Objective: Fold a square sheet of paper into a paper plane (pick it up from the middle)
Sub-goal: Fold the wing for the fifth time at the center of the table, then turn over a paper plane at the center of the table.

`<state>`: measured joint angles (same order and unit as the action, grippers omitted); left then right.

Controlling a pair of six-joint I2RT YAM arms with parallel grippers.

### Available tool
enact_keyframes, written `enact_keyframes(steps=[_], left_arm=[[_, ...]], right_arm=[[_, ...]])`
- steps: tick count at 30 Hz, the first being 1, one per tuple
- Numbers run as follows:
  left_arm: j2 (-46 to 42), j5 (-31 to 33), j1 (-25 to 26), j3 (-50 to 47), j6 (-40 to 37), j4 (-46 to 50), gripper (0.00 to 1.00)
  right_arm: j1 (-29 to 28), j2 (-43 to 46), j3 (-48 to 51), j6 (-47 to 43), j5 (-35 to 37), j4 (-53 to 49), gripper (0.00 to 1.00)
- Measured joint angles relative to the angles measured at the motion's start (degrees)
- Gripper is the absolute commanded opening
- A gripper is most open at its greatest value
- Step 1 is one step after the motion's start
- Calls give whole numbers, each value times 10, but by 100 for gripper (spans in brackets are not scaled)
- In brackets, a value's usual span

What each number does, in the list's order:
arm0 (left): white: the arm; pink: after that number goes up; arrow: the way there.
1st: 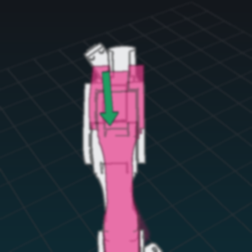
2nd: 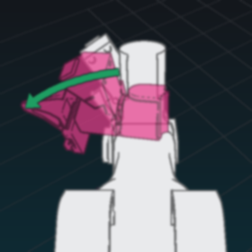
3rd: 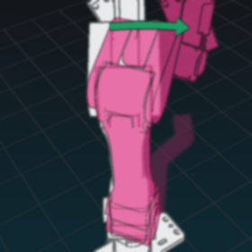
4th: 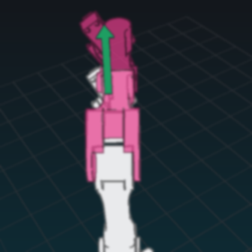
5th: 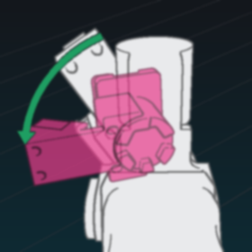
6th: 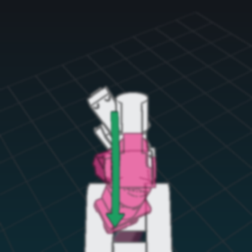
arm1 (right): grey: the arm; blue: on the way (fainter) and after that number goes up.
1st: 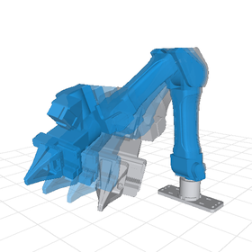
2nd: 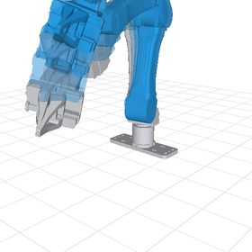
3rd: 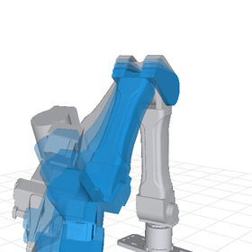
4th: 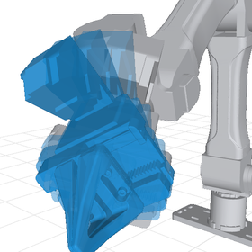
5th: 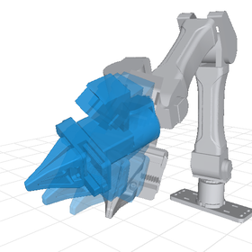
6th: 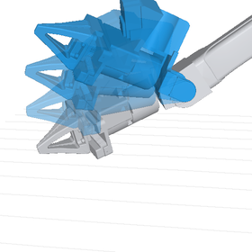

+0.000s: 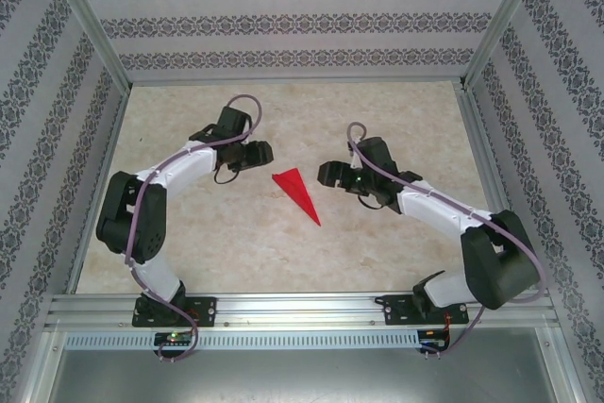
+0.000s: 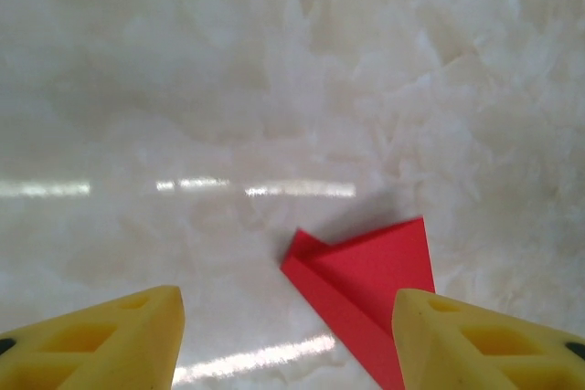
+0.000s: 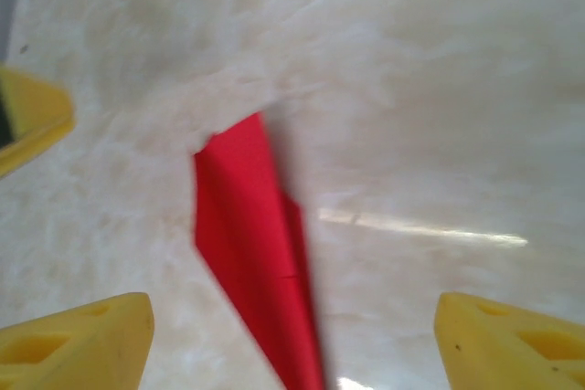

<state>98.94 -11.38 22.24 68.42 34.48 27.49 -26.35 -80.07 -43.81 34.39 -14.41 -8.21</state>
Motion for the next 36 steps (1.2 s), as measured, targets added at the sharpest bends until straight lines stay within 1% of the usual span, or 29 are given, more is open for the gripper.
enact_keyframes(steps=[5, 8, 12, 16, 24, 29, 34, 36], left_arm=[[-1, 27, 85, -11, 82, 22, 65], [3, 28, 121, -11, 131, 21, 64], [33, 30, 142, -2, 185, 22, 63], [71, 34, 148, 14, 220, 25, 59], [79, 53, 151, 15, 250, 46, 42], [68, 64, 151, 13, 258, 49, 21], [65, 66, 151, 12, 256, 49, 4], [65, 65, 151, 12, 252, 47, 0]], right_arm=[[40, 16, 34, -13, 33, -11, 86], [51, 17, 43, -16, 40, -12, 86], [55, 17, 49, -16, 41, -12, 86], [55, 17, 50, -16, 41, -12, 86], [55, 17, 50, -16, 41, -12, 85], [55, 7, 50, -15, 40, -12, 85], [55, 4, 50, -15, 38, -12, 85], [55, 5, 50, -15, 36, -14, 85]])
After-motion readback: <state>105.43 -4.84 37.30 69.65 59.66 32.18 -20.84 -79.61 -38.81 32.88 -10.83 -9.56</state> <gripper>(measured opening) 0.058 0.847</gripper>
